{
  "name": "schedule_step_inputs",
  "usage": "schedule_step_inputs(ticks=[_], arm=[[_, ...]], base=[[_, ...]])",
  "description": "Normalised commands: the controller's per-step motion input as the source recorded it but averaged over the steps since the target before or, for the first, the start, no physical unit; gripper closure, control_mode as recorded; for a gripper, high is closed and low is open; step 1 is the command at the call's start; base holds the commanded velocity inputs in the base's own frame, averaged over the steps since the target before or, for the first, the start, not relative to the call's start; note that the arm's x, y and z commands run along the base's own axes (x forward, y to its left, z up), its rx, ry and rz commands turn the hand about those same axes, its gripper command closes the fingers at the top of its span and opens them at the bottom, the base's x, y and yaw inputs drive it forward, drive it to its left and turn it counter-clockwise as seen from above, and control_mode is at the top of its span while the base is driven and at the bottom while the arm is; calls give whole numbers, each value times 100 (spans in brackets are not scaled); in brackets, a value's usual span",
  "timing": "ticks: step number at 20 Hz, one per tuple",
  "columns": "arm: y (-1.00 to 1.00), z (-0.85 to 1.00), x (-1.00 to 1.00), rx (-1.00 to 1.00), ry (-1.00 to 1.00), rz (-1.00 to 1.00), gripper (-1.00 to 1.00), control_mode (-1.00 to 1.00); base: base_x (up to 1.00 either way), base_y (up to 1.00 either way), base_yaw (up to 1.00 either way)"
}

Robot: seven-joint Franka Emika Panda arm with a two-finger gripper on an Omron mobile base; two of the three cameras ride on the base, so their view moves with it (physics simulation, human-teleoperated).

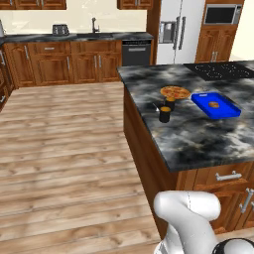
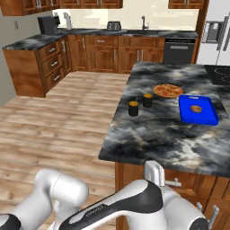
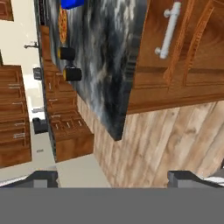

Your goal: Take the pizza cutter from the drawer on the right and place it on the dining counter for cutting.

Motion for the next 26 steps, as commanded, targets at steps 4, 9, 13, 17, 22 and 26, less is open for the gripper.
schedule_step_inputs(ticks=[4,9,13,17,22,26], arm=[[-41,-36,-5,21,0,-19,-100,-100],[-48,-49,-9,15,0,-12,-100,-100],[-45,-46,-2,15,0,-12,-100,-100],[-41,-36,0,16,0,-13,-100,-100],[-28,-29,0,15,0,-15,-100,-100],[-3,-28,9,9,0,-18,-100,-100]], base=[[0,0,0],[0,0,0],[0,0,0],[0,0,0],[0,0,0],[0,0,0]])
